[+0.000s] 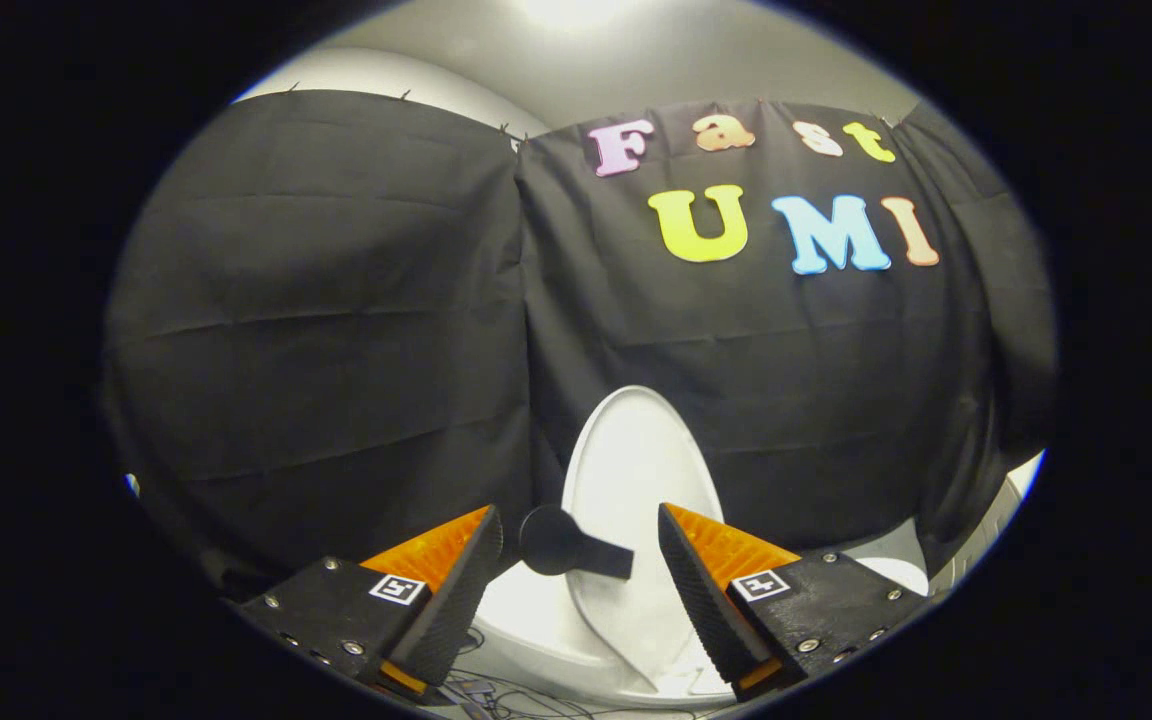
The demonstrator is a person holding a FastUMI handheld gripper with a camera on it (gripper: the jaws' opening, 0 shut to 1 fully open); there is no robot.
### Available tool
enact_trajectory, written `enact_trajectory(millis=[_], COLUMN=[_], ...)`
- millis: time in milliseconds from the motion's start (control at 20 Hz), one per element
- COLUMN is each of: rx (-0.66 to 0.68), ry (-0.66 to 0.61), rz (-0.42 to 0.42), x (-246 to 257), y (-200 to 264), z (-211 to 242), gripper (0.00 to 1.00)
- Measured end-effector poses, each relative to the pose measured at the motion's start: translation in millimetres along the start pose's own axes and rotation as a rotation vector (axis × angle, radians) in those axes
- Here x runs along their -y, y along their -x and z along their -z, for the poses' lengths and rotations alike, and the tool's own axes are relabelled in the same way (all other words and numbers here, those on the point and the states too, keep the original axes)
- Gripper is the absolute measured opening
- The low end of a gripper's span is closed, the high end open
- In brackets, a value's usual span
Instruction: Open the toilet lid.
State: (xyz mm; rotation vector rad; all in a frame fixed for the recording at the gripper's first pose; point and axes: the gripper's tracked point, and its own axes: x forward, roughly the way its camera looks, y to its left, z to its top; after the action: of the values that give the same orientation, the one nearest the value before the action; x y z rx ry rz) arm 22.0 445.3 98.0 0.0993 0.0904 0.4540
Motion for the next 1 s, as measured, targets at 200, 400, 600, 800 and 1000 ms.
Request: enact_trajectory(millis=[200, 400, 600, 800, 1000], rx=[0.094, 0.166, 0.201, 0.181, 0.173], ry=[0.000, 0.041, 0.083, 0.126, 0.147], rz=[0.045, 0.130, 0.205, 0.280, 0.321], x=[47.6, 106.6, 157.5, 197.6, 223.9], y=[19.3, 47.2, 67.7, 87.2, 99.0], z=[-37.5, -68.3, -80.7, -76.4, -70.2], gripper=[0.95, 0.95, 0.95, 0.95, 0.95])
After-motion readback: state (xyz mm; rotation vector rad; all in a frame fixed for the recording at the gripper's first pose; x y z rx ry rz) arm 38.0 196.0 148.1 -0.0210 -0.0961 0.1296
